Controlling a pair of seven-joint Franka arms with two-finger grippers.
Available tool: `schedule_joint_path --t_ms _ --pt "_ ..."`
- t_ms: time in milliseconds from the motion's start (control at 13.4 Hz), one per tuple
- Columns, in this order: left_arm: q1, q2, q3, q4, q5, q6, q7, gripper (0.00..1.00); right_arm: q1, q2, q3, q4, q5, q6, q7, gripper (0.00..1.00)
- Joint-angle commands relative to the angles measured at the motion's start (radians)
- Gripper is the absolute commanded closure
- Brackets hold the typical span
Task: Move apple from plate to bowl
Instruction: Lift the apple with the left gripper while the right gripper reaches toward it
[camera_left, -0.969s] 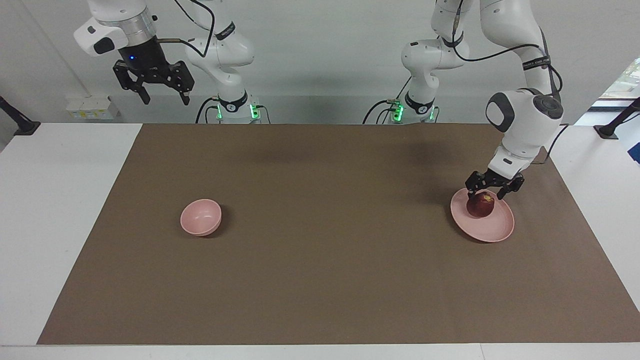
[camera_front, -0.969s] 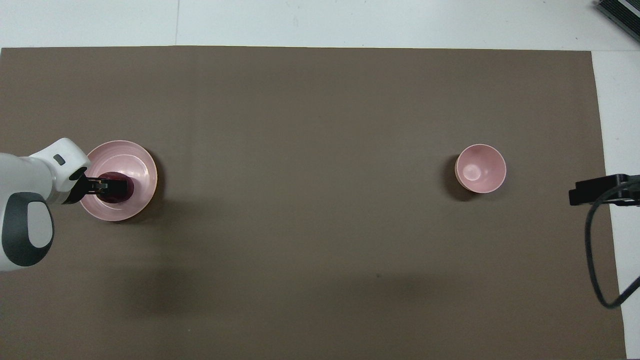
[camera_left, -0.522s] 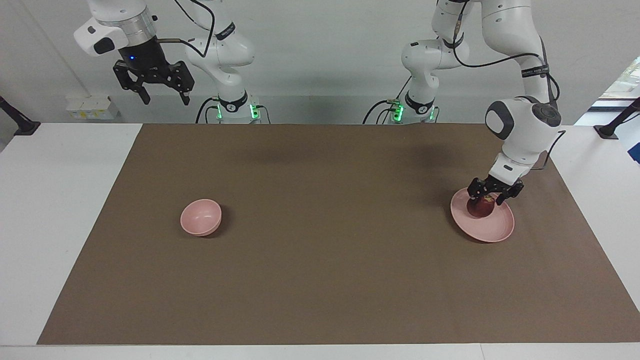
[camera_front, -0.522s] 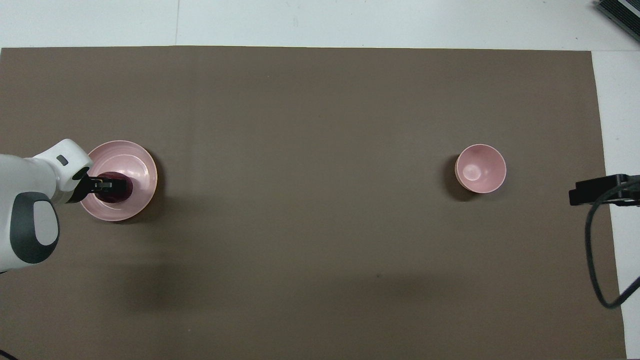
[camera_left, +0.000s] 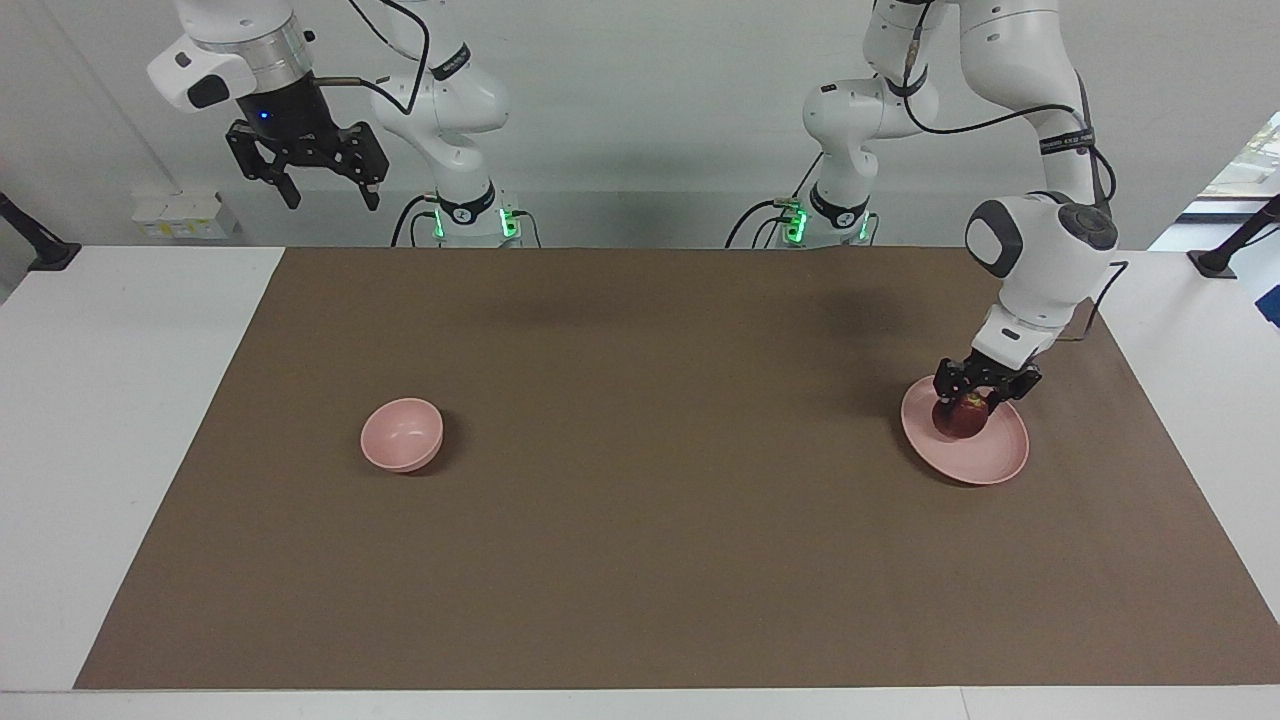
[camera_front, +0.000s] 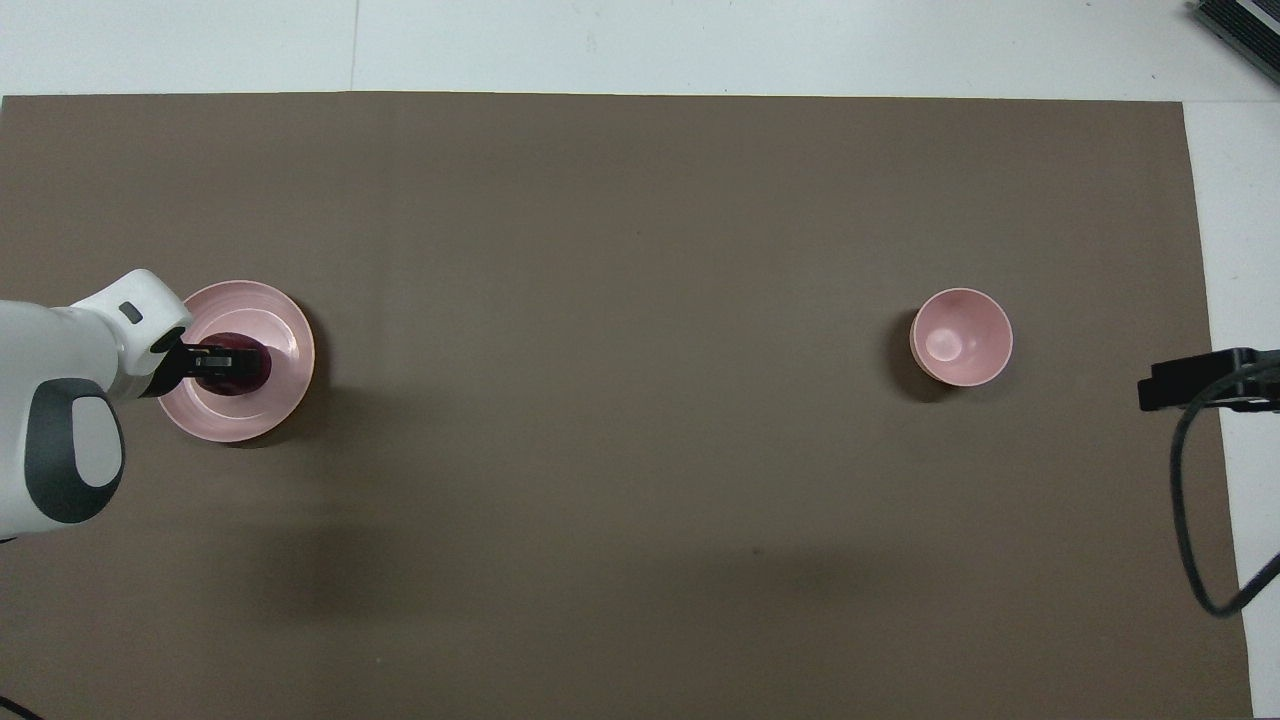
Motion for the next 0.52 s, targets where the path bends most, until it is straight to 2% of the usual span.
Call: schedule_joint_path --t_ms 0,224,447 --pt "-0.009 -0.04 -0.018 0.058 -0.036 -0.097 0.021 1.0 -0.015 -0.017 0.005 -0.013 0.006 -0.009 -0.02 0.0" --pt "-0.052 -0.051 -0.027 0.123 -0.276 -0.143 0.023 1.0 -0.015 -0.017 0.005 -0.013 0.006 -0.009 -0.02 0.0" --pt "-0.092 -0.049 -0.033 0.126 -0.547 -0.142 0.023 1.0 0.0 -0.023 0.019 -0.013 0.008 -0.069 -0.028 0.0"
